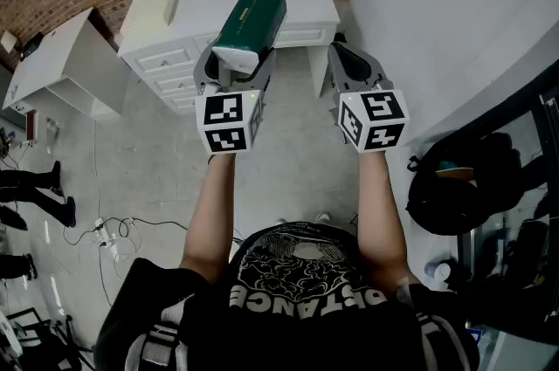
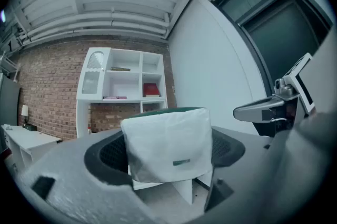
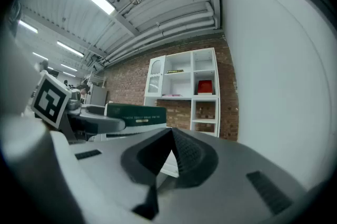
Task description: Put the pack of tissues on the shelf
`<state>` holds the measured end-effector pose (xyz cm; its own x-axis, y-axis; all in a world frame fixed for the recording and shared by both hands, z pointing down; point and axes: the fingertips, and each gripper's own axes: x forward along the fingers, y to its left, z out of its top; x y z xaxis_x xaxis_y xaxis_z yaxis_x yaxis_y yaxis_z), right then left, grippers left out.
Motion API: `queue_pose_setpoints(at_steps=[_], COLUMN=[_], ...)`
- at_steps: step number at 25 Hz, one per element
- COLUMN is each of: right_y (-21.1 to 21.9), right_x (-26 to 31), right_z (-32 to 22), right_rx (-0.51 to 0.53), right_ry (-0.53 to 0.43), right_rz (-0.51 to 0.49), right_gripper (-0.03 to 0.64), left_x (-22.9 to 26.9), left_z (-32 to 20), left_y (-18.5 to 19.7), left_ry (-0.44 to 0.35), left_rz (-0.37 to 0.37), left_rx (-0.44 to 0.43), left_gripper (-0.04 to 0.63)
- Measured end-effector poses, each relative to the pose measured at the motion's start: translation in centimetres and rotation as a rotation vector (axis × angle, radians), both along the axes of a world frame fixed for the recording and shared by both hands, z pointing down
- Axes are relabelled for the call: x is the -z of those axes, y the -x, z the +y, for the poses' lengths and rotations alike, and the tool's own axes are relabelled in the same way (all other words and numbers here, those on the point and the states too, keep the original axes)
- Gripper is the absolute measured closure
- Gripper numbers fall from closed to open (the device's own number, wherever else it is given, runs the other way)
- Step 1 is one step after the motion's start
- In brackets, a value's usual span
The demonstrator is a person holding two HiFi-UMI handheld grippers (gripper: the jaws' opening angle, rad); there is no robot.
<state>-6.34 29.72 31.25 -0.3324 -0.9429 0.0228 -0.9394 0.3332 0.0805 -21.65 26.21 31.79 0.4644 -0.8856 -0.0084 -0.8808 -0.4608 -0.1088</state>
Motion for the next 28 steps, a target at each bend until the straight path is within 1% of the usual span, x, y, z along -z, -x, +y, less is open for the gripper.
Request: queue_pose_setpoints(at_steps=[6,12,17,23,28], right_y=[1.5,1.1,0.7,-2.1,-4.8], right_x=[0.1,-0.3,-1.1,-1.8,-1.7], right_z=[-0.1,-0.8,-3.0,-7.4,-12.0], right_rx=[-0.003,-0.012,0.007,0.019,0.050], right_ry=[-0.001,0.003,0.015,0.015,0.015], right_rz=[0.011,0.008,-0.007,-0.040,-0.053], right_gripper=[0.614,0.614,0.614,0.614,0.613], left_x=[-0.2,-0.4,-0.7,-1.2,-1.0], left_z=[-0.4,-1.2,-3.2,-7.2,-11.7], left_y=[1.0,0.8,0.7,-1.9,-4.8], left_ry=[0.000,-0.003,0.011,0.021,0.033], left_rz=[0.007,0.017,0.014,0.000,0.005], left_rx=[-0.016,-0.027,-0.007,0.002,0.024], left_gripper=[0.172,0.172,0.172,0.172,0.172])
